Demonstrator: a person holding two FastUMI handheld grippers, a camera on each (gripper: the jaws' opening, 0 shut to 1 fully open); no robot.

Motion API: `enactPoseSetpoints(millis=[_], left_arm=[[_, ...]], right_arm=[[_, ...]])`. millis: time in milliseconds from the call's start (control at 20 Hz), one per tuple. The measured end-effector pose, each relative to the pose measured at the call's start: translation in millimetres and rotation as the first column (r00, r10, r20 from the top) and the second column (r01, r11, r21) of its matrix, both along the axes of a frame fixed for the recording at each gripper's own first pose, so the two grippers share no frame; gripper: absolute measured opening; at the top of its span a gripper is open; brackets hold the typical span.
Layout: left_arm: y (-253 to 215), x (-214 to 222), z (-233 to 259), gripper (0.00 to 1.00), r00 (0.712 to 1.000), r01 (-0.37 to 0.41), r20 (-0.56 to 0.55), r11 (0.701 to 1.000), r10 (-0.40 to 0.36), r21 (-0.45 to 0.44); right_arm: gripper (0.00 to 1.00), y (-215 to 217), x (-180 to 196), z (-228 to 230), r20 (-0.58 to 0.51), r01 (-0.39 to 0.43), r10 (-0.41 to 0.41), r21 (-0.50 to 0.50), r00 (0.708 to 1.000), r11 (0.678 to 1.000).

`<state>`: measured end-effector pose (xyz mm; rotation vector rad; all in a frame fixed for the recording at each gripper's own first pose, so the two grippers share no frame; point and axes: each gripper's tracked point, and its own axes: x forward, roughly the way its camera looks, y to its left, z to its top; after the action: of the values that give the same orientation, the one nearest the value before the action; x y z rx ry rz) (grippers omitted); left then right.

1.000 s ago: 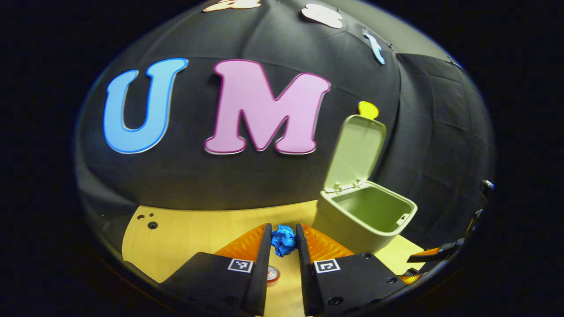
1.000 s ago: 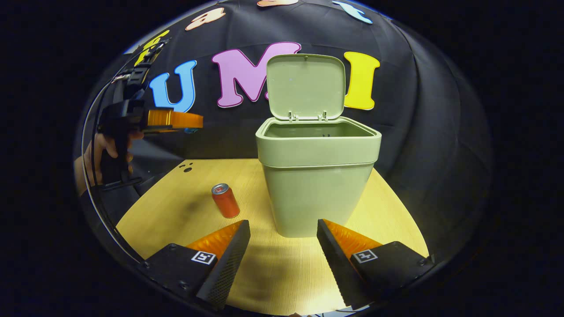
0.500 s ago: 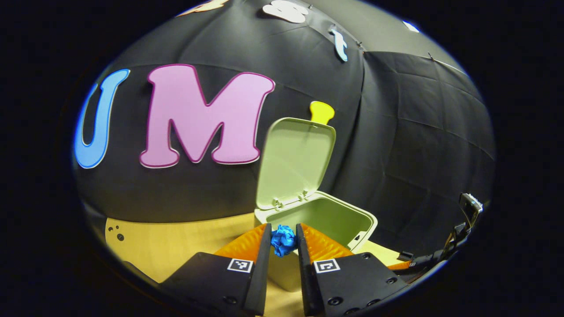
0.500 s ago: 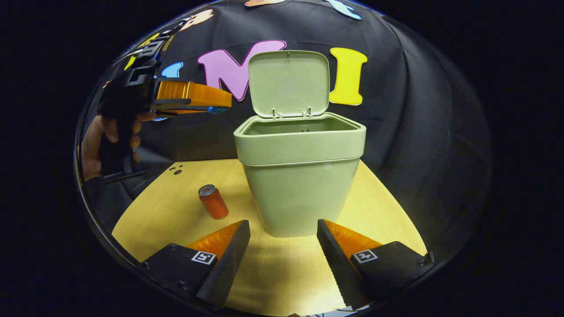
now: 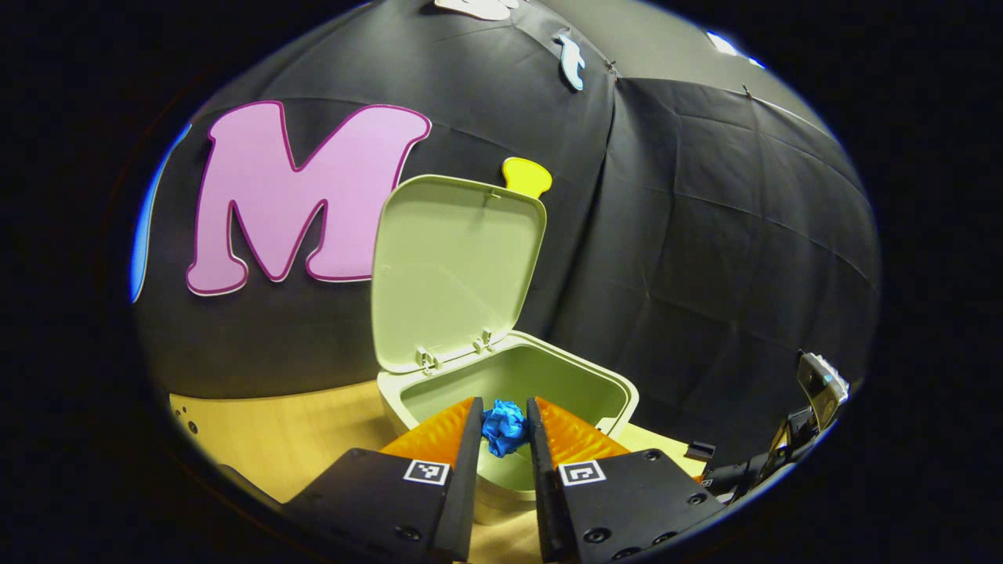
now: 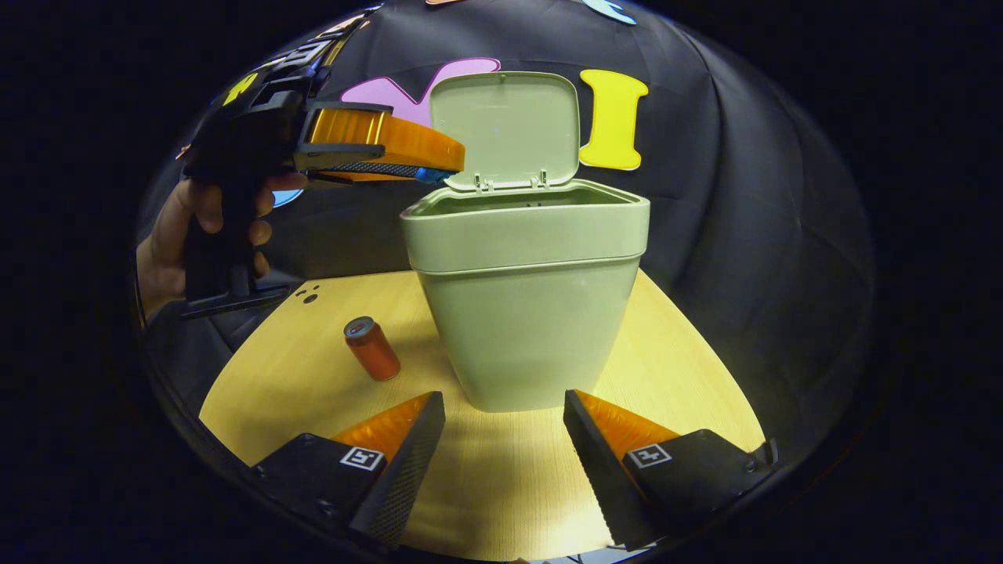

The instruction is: Press the lid of the desktop garbage bin to open it, pick up the crumpled paper on the desktop and throw it into the bin, then pick up the pop can on the desktop and drop it into the bin, and finally close the garbage bin lid.

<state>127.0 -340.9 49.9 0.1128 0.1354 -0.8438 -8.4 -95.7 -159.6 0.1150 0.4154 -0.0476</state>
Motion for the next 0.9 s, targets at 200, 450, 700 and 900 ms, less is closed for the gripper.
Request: enactPoseSetpoints(millis=[200, 450, 700, 900], left_arm=[[-5, 3, -8, 0.4, 1.0, 0.005, -0.02, 1.0, -0.005, 0.003], [-9, 4, -16, 0.47, 0.999, 0.018, -0.04, 1.0, -0.018, 0.016], [-4, 0, -9, 0.92, 1.0, 0.02, -0.002, 1.0, -0.02, 0.006], [27, 2, 9, 0.96, 0.996, -0.043, 0.073, 0.999, 0.044, -0.015]], right_arm=[[0.96, -3, -1, -3, -0.015, 0.006, -0.006, -0.004, 1.0, 1.0], [0.96, -3, -1, -2, -0.018, -0.002, 0.002, -0.017, 1.0, 1.0], [0.96, 2, -2, -3, -0.033, -0.024, 0.023, -0.035, 0.999, 0.999], [0.96, 6, 2, 1, -0.021, -0.023, 0.022, -0.034, 1.0, 0.999]])
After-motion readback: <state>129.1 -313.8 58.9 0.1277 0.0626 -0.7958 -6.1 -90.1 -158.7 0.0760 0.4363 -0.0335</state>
